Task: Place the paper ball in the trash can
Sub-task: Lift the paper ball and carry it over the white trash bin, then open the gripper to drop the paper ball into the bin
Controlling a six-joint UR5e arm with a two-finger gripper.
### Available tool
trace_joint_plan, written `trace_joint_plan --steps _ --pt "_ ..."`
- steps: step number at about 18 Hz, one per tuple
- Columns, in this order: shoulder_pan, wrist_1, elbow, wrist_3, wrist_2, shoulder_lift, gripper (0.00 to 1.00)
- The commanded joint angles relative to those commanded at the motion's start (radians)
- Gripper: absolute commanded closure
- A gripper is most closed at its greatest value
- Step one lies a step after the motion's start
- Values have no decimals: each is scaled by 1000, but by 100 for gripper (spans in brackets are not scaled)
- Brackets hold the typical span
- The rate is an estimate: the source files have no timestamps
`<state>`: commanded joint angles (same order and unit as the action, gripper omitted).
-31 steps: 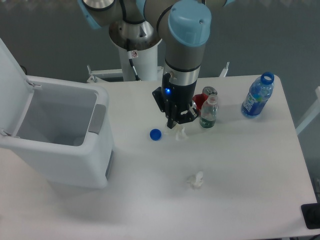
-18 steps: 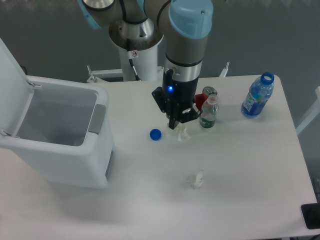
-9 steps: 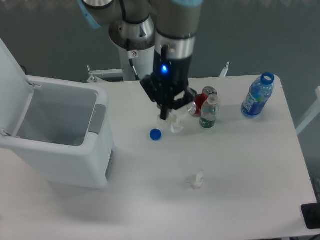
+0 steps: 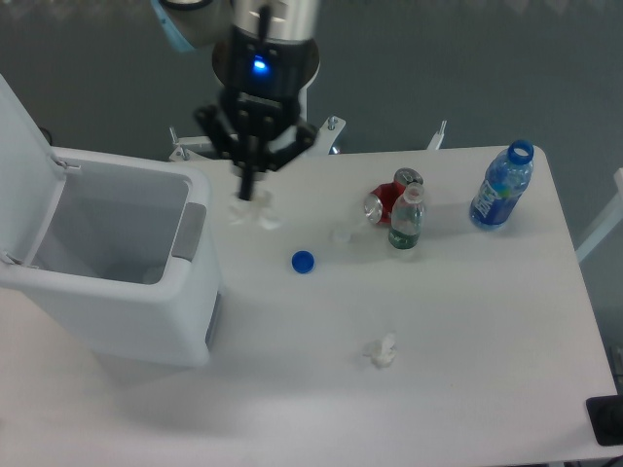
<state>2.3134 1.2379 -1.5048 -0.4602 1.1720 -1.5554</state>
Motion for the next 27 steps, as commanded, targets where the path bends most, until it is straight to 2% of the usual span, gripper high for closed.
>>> trace_joint_plan --steps 5,12,13,14,16,17,18,27 --pt "-94 -9 -9 -2 -3 -3 100" --pt "-150 -31 -29 -3 -5 -25 99" --pt "-155 -31 -29 -5 -5 -26 91" --pt "-155 -32 -29 -6 -5 -28 73" --pt "-155 -38 -29 -11 -5 -31 31" --pt "-155 -41 -29 -14 -3 -31 6" --pt "-155 -51 -29 -14 -3 -31 2" --pt "-140 -61 -28 -15 3 -26 0"
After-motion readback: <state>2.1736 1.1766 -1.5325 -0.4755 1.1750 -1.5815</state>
